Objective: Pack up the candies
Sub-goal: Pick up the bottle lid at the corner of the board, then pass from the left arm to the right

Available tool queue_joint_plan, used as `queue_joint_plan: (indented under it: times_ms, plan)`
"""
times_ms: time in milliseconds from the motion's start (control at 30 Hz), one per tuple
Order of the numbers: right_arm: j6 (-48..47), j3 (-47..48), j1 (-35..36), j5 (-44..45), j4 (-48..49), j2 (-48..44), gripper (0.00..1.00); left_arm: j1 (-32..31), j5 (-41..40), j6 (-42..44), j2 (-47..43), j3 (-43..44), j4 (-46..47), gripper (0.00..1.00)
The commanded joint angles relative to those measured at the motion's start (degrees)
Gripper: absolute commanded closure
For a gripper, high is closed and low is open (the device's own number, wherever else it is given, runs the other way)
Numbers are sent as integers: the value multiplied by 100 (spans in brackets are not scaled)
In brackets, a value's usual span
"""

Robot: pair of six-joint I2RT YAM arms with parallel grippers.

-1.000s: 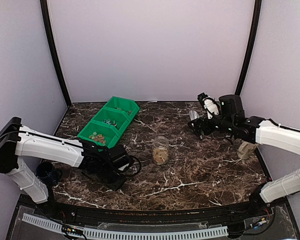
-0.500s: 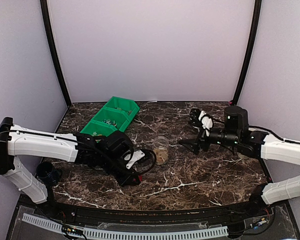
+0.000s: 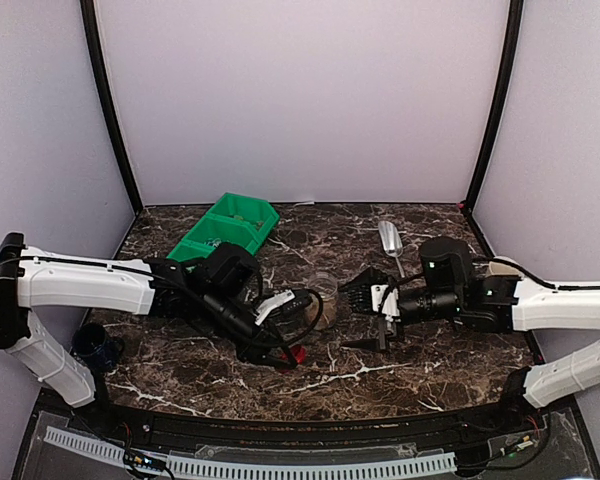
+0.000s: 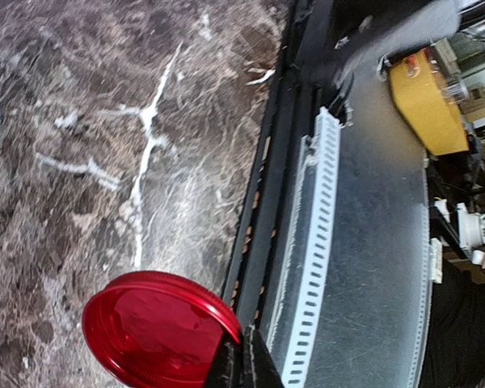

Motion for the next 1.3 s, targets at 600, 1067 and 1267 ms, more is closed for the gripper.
queue_joint_plan:
  times_ms: [600,1067,1267]
  plan:
    - [-686,320,1060,-212,119,918,38,137,2124,342,389,302,581,100]
    - [-677,295,1219,-377,267,933,64,146,2244,366,490,323,611,100]
    - [-760,303,1263,-388,278,895,65,146,2336,378,507,312,635,100]
